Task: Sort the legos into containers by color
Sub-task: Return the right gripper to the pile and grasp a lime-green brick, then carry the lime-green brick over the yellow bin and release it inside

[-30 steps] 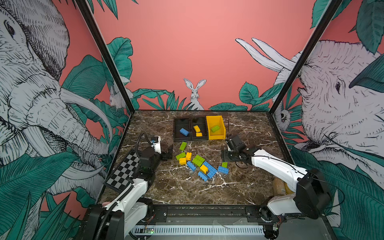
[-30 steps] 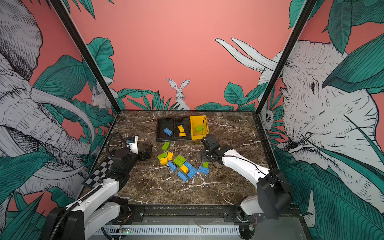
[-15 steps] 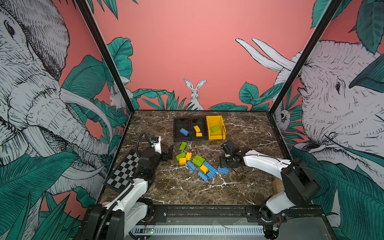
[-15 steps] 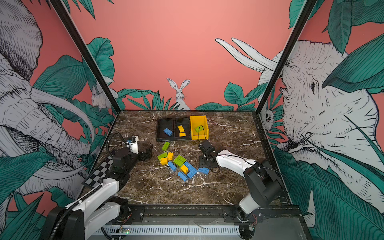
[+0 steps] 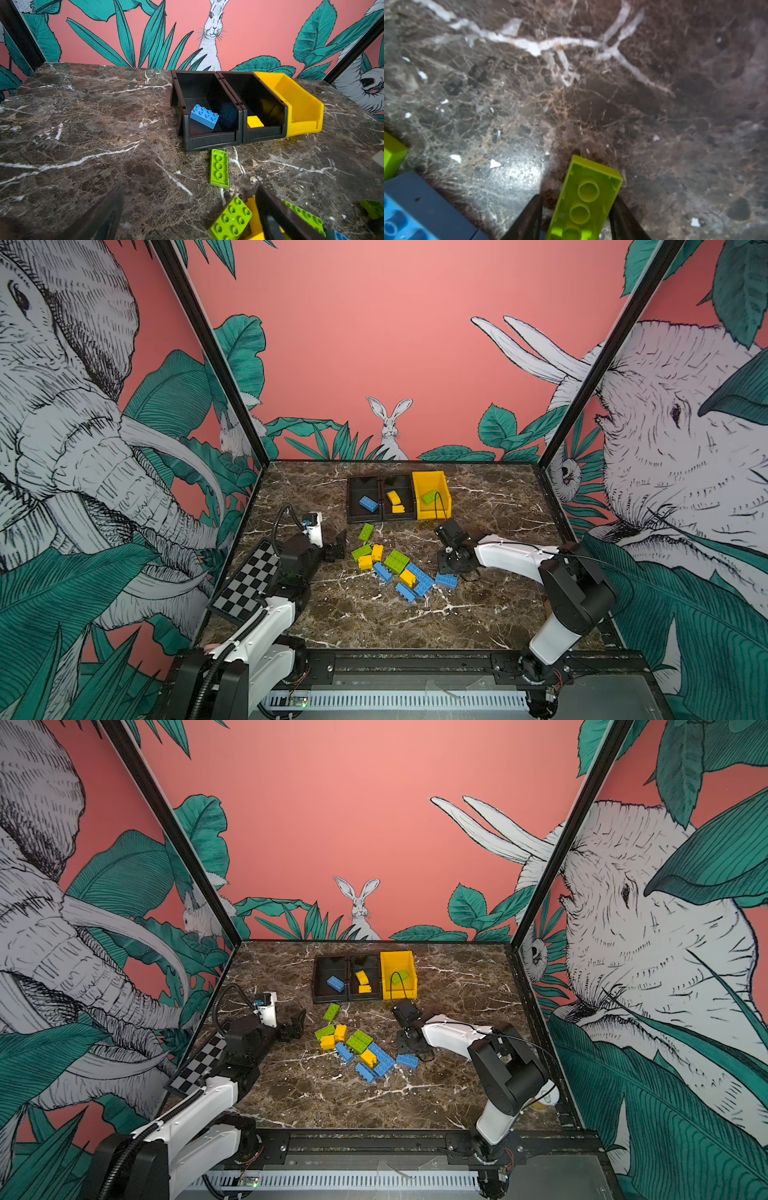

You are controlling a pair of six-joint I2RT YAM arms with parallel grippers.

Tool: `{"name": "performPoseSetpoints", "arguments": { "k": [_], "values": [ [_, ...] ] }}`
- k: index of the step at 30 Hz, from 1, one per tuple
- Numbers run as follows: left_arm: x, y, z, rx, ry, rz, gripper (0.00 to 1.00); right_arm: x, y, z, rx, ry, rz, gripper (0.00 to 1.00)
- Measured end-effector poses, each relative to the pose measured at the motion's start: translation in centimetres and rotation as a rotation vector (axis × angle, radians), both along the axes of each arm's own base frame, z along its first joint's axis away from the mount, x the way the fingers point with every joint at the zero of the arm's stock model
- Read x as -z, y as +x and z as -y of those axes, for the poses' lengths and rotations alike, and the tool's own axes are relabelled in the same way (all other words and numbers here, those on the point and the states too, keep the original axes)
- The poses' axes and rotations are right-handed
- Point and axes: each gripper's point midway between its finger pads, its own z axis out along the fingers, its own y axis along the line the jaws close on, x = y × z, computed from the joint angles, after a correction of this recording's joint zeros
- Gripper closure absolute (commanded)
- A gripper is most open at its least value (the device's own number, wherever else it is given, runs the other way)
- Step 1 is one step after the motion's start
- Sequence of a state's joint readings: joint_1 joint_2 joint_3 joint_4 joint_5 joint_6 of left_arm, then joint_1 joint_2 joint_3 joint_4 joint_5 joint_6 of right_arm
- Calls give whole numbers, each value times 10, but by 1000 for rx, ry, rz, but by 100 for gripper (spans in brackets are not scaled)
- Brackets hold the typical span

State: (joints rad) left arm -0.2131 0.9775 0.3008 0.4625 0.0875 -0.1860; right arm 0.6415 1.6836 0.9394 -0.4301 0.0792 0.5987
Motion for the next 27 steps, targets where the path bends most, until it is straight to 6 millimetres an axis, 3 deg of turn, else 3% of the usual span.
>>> {"name": "performPoseSetpoints", "arguments": {
  "k": [10,13,16,19,23,27],
  "values": [
    [0,0,0,1,-1,0,1,-4,5,2,-21,-21,33,78],
    [0,0,0,2,-1,0,1,-17,8,5,-37,-20,69,82],
    [-1,0,0,2,-1,1,1,-42,16,7,-51,16,131,83],
    [-3,0,0,2,-2,8,1,-68,38,7,-59,56,186,83],
    [-4,1,0,2,-1,11,1,-107,88,0,-72,107,293,83],
    [0,2,4,20,-3,-1,1,-121,142,-17,-89,118,363,83]
  ]
}}
